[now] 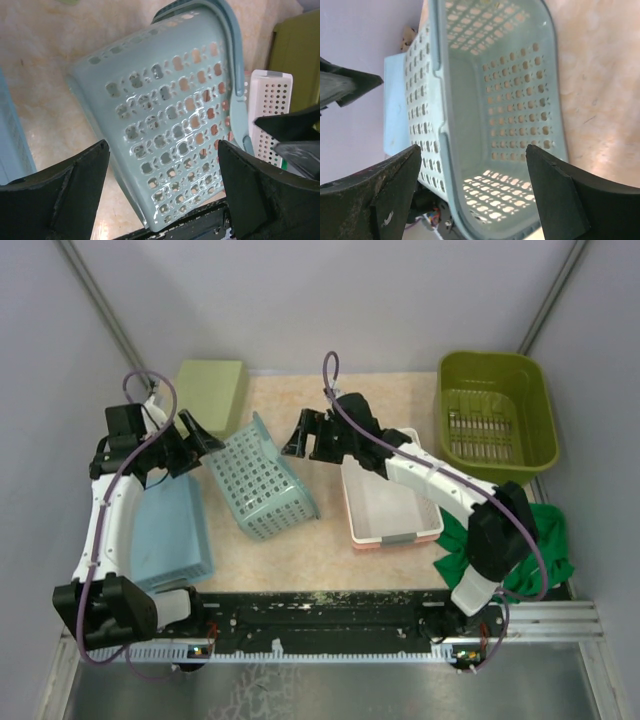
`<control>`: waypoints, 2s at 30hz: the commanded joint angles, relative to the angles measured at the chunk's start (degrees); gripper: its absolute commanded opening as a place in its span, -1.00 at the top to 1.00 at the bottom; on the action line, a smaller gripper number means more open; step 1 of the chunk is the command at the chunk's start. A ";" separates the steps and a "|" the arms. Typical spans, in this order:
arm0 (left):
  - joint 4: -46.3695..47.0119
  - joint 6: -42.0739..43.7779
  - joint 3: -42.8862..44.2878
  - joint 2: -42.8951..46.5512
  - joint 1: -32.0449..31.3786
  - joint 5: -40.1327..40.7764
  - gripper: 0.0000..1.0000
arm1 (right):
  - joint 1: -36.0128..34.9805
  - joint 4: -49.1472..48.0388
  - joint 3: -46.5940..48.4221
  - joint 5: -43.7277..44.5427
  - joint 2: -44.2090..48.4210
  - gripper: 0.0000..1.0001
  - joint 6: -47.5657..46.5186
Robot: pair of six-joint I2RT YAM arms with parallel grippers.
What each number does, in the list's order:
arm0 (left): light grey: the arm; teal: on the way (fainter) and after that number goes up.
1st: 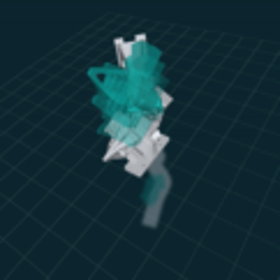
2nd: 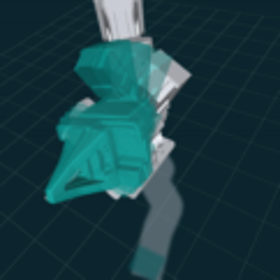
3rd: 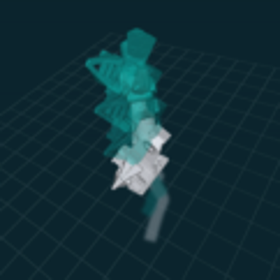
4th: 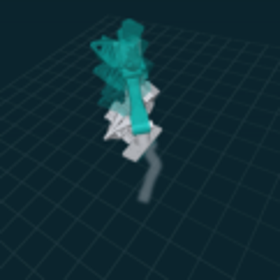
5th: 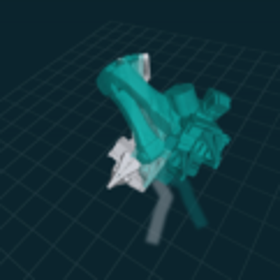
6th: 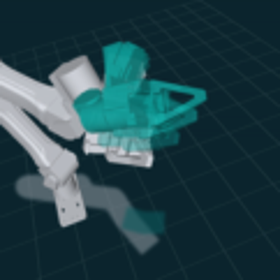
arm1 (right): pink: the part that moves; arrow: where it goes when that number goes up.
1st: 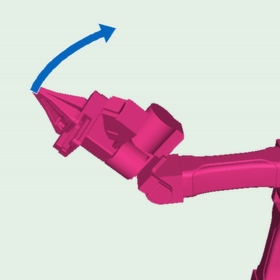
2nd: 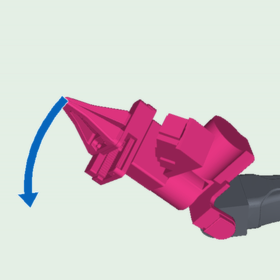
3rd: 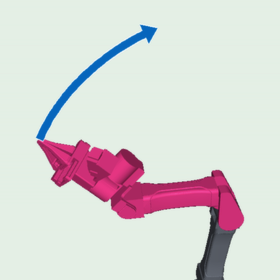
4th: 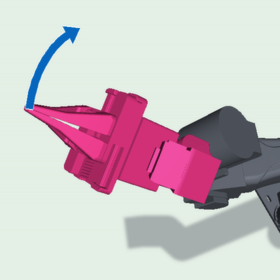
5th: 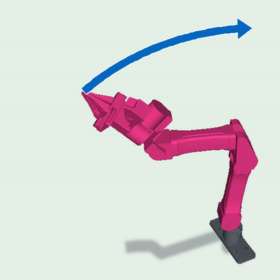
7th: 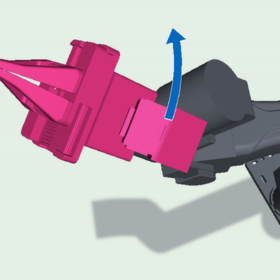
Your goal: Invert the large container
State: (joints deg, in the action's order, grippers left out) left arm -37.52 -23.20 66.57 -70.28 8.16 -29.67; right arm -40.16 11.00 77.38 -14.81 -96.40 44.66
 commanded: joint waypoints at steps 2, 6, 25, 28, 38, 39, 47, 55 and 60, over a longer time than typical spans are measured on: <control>-3.26 -6.02 -5.08 5.41 -0.20 8.52 -0.81 | -3.27 7.09 6.25 6.26 6.66 -0.65 -18.17; 5.52 -11.37 -13.29 10.57 -0.16 3.43 -0.81 | -8.51 11.15 9.67 13.05 6.28 -0.51 -27.60; 12.75 -13.45 -21.07 9.33 -0.13 -9.25 -0.93 | -15.22 17.64 12.61 20.93 2.24 -0.15 -35.71; 13.10 -13.45 -21.29 8.95 -0.12 -9.31 -0.93 | -15.28 18.52 13.67 20.25 -0.52 -0.05 -35.64; 17.70 -15.04 -20.12 6.65 -0.11 -15.28 -0.88 | -15.17 17.66 12.13 22.49 -0.98 0.74 -32.76; 18.21 -15.30 -19.32 6.51 -0.13 -16.45 -0.88 | -14.97 16.52 11.30 21.80 -0.33 0.77 -31.81; 22.23 -18.36 -11.94 6.05 -0.28 -23.98 -0.86 | -6.24 3.24 0.21 5.89 5.83 1.00 -16.22; 26.42 -21.44 -9.34 3.92 -2.38 -24.81 -0.87 | 0.12 -13.29 -13.42 -2.85 7.94 1.00 -0.93; 27.39 -22.25 -8.34 3.03 -3.20 -23.81 -0.87 | 1.40 -21.58 -19.36 -4.00 5.43 1.00 9.67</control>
State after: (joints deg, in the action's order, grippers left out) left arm -13.02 -44.10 56.27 -66.54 5.72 -52.73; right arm -39.79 -3.14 62.54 -16.40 -89.38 43.57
